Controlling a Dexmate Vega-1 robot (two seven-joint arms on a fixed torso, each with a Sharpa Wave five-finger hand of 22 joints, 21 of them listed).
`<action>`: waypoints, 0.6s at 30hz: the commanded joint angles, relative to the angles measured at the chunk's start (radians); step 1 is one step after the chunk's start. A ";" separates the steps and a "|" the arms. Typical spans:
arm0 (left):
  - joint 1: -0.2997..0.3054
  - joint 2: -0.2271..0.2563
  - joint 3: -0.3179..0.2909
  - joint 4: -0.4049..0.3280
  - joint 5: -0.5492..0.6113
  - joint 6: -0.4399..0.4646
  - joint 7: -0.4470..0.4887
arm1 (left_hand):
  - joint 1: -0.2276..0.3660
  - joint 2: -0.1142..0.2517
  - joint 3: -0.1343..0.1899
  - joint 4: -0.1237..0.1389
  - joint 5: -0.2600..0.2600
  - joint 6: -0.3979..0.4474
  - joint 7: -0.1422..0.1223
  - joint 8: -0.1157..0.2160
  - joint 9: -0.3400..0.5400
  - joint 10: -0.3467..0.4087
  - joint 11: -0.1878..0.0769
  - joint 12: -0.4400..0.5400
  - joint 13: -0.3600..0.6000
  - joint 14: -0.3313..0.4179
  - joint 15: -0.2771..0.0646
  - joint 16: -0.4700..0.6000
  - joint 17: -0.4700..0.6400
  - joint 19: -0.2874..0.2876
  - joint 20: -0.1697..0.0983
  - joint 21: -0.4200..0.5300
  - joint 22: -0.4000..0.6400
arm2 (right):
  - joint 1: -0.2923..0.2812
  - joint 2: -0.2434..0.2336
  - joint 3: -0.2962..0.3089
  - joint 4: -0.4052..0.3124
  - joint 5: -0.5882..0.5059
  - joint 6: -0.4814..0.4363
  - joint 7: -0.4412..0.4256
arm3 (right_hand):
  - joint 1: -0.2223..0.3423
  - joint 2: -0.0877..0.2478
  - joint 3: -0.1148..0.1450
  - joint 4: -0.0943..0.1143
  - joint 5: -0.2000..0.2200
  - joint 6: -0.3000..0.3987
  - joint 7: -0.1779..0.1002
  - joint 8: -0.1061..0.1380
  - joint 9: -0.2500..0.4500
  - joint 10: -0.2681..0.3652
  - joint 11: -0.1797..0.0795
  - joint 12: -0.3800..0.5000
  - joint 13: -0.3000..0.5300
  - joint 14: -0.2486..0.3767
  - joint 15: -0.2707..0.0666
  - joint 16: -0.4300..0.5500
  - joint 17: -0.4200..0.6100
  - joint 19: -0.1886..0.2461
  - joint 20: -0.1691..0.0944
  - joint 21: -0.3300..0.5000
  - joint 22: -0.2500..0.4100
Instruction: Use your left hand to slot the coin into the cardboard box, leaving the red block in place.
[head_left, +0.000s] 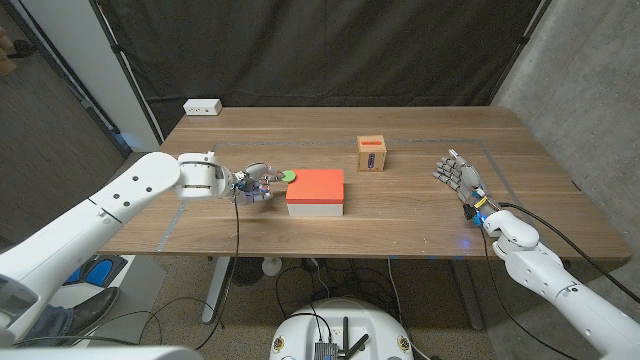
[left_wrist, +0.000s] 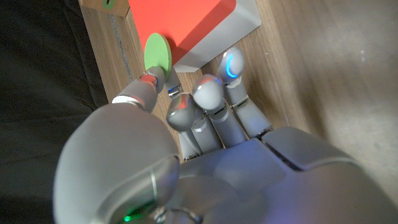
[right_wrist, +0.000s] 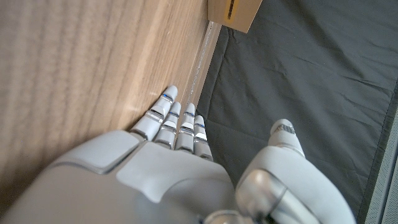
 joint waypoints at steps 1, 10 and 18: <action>0.036 0.018 -0.031 -0.029 0.041 -0.062 -0.035 | 0.013 -0.001 0.006 0.001 0.003 0.021 0.012 0.002 0.001 -0.001 0.002 0.000 -0.005 0.006 -0.002 -0.001 -0.007 -0.008 -0.069 0.006 -0.008 | -0.015 -0.006 0.004 -0.035 -0.016 0.004 -0.030 | -0.001 0.006 0.002 -0.002 0.004 0.006 0.003 0.003 0.006 0.008 -0.001 0.004 0.005 0.011 -0.002 0.005 0.002 0.007 0.001 -0.005 0.001; 0.039 0.025 -0.031 -0.080 0.159 -0.106 -0.040 | 0.012 0.003 0.006 0.004 0.003 0.009 0.015 -0.007 -0.002 -0.009 0.005 0.002 0.008 0.007 -0.003 0.003 -0.010 -0.013 -0.069 0.015 -0.012 | -0.054 -0.014 0.024 -0.092 -0.019 0.022 -0.066 | -0.001 0.006 0.002 -0.002 0.004 0.007 0.003 0.003 0.006 0.007 0.000 0.003 0.006 0.010 -0.003 0.005 0.001 0.007 0.001 -0.008 0.001; 0.056 0.005 -0.013 -0.128 0.349 -0.190 -0.076 | 0.013 0.009 0.007 0.004 0.002 -0.022 0.022 -0.021 0.002 -0.011 0.005 0.004 0.016 0.005 -0.003 0.013 0.004 -0.019 -0.069 0.014 -0.034 | -0.092 -0.013 0.041 -0.125 -0.022 0.048 -0.090 | -0.001 0.006 0.002 -0.002 0.004 0.007 0.003 0.003 0.006 0.007 0.000 0.002 0.006 0.010 -0.001 0.004 0.001 0.007 0.001 -0.011 0.001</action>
